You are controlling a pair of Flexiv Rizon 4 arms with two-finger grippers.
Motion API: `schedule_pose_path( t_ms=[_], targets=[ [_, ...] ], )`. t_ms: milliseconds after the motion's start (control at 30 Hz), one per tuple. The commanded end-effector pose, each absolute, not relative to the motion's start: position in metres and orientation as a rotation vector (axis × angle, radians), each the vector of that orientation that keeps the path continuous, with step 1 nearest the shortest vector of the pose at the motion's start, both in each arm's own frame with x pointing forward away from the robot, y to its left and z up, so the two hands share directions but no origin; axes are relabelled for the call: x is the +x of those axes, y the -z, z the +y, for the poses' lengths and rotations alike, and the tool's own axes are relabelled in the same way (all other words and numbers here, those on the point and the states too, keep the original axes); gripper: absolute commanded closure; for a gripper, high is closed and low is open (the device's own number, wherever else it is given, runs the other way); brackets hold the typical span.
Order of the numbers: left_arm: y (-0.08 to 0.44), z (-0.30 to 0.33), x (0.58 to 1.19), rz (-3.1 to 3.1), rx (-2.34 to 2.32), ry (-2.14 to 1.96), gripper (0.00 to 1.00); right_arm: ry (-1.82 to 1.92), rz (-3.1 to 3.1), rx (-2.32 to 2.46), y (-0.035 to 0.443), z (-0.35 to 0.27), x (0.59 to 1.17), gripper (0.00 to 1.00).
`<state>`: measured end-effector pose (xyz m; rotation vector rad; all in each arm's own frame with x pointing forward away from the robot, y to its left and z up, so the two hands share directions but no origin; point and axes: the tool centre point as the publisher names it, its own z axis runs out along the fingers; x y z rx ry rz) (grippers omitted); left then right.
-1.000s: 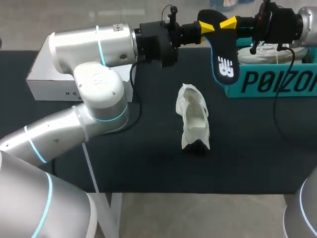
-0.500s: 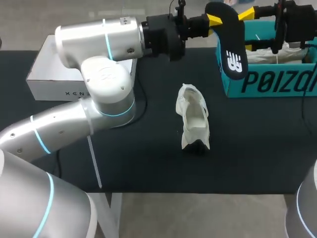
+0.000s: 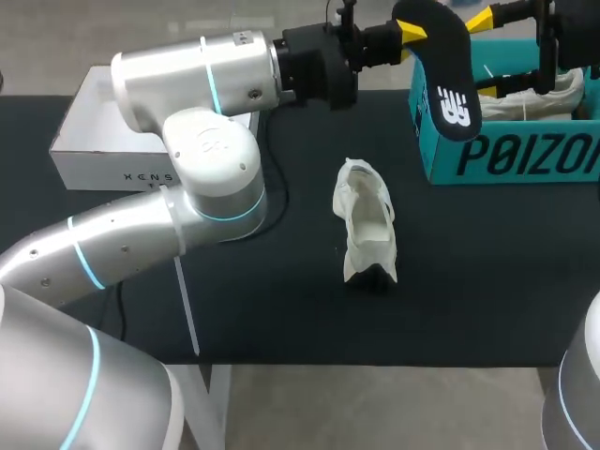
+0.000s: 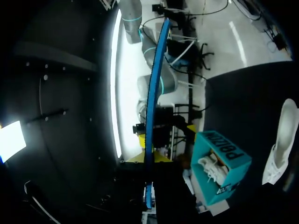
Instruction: Take the shoe out of the shoebox, open the shoe tongue, remove and reinsert the insole, then place the shoe into the shoebox
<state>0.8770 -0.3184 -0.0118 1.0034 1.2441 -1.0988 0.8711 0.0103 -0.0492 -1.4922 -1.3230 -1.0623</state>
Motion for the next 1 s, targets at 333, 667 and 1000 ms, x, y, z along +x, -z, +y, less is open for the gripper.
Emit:
schedule_pose_path(
  t_ms=[333,667,1000],
  targets=[
    [0.019,-0.303,0.877,1.329,1.084,1.085,1.00,1.050,-1.291,-1.569,0.070,-0.031,0.869,0.00],
    [0.043,-0.295,0.864,1.434,1.093,1.171,1.00,1.053,-1.409,-1.559,0.088,-0.079,0.863,0.00],
    [0.054,-0.290,0.853,1.520,1.044,1.240,1.00,1.044,-1.609,-1.538,0.090,-0.085,0.860,0.00]
  ],
)
